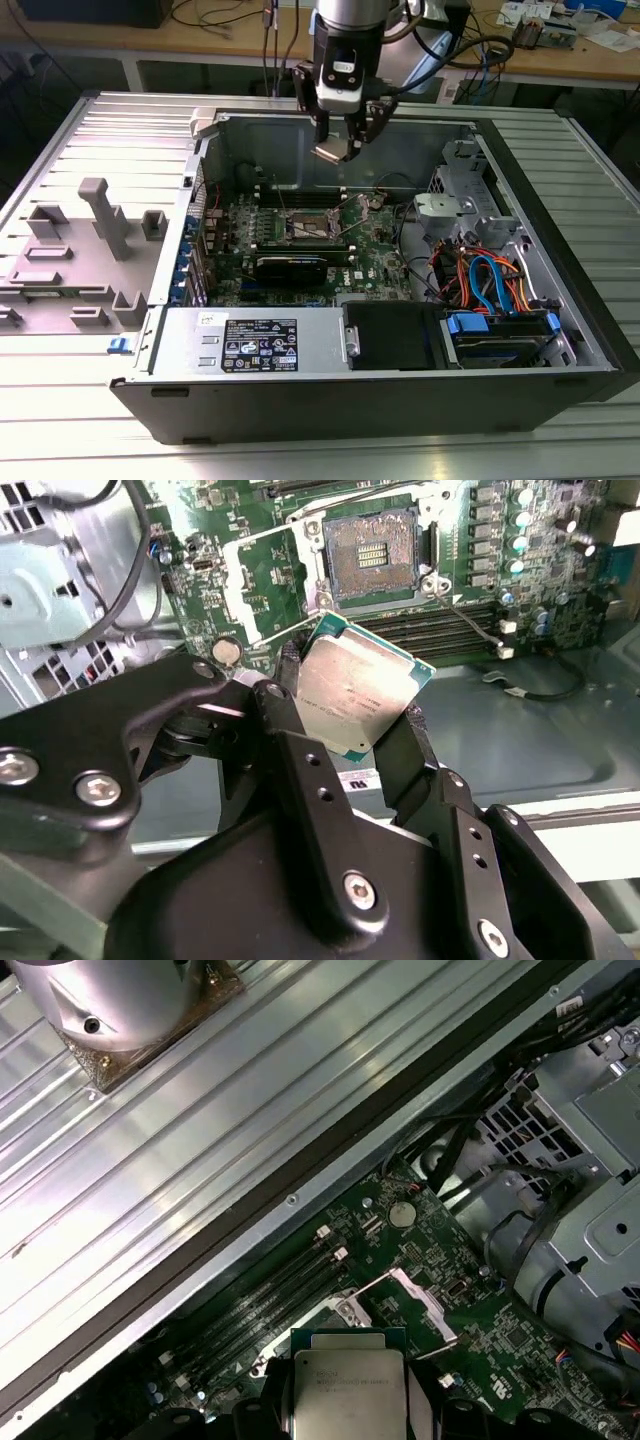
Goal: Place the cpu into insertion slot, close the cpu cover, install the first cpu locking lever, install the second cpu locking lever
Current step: 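Place the cpu into insertion slot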
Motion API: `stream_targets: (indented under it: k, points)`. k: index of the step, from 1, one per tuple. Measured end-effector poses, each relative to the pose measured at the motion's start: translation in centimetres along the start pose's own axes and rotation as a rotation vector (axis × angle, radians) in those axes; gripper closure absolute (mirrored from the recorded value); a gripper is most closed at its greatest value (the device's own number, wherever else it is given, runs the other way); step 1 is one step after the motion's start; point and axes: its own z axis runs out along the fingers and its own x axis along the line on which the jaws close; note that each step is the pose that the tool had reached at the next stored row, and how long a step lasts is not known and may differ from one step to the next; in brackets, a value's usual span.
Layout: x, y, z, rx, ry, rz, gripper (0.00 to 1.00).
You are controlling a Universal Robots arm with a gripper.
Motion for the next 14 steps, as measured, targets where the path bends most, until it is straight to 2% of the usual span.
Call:
stream_targets:
  k: [1, 3, 14]
  points:
    - [-0.01, -0.01, 0.18, -0.0003, -0.0009, 0.018, 0.45]
    - [0.0, -0.03, 0.34, -0.0002, -0.0013, 0.03, 0.45]
    - [-0.36, -0.54, 1.08, 0.0, -0.002, 0.038, 0.45]
